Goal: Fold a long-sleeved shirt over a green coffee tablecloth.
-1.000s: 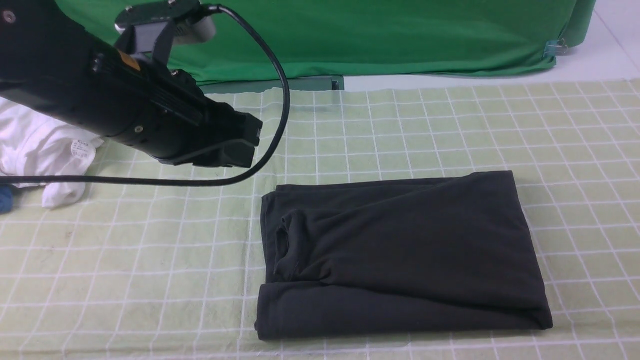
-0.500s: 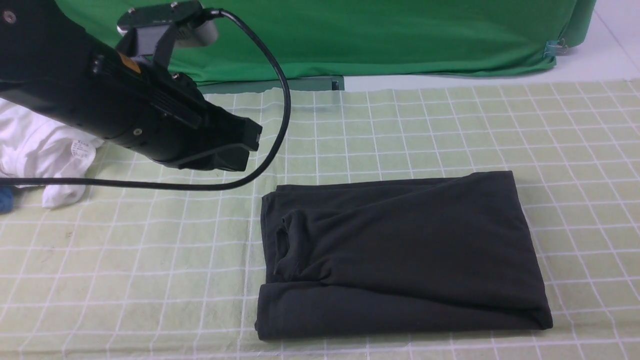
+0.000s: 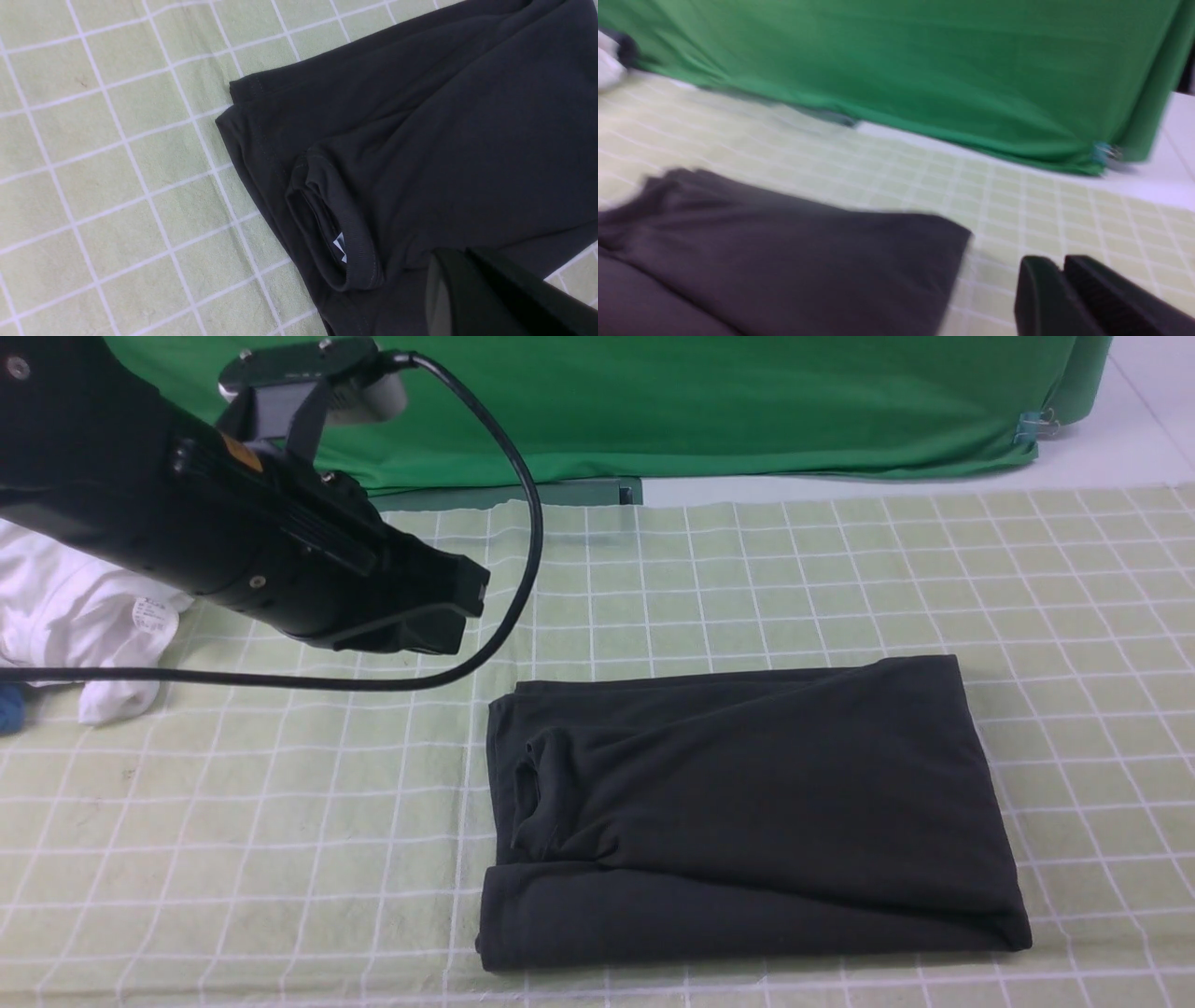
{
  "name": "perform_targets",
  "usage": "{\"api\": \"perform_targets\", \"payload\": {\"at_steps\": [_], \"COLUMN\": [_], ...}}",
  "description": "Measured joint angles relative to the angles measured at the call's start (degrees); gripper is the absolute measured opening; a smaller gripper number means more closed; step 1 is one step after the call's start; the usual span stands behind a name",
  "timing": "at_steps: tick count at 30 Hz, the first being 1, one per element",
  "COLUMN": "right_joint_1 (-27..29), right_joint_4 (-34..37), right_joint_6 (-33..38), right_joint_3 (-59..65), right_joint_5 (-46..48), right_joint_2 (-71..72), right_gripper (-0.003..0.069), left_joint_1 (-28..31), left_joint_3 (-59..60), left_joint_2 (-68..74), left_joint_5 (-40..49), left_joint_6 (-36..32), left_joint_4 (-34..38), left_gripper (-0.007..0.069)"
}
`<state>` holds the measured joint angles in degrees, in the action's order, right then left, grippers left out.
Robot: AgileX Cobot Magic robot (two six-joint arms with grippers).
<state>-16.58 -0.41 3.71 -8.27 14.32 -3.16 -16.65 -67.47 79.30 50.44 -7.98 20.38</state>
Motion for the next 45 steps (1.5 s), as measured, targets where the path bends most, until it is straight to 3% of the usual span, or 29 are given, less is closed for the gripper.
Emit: {"api": "perform_targets", "payload": {"at_steps": [9,15,26,39,45], "right_joint_1": [11.72,16.71,16.83,13.19,13.19], "right_joint_4": [-1.15,-1.27,-1.27,-1.27,-1.27], "right_joint_6": [0.06,0.06,0.06,0.06,0.06], "right_joint_3": [6.13,8.60,8.85,8.85,8.85], "right_joint_5": [-0.06,0.21,-0.33,-0.33,-0.33], "right_joint_2": [2.36,3.16,3.16,3.16,3.16], "right_gripper": [0.0094,0.0109,0.0123,0.0157,0.0171], "left_joint_1": [0.00,0.00,0.00,0.00,0.00], "left_joint_3": [0.24,0.30,1.36,1.36,1.40], "left_joint_2": [0.00,0.00,-1.62,-10.87,-17.63], "left_joint_5": [-0.10,-0.23,2.46,5.26,10.14], "left_joint_6": [0.00,-0.05,-0.05,-0.11,-0.11], "left_joint_4": [0.00,-0.20,-0.25,-1.10,-5.11], "left_gripper": [0.0013,0.0013,0.0013,0.0013,0.0013]}}
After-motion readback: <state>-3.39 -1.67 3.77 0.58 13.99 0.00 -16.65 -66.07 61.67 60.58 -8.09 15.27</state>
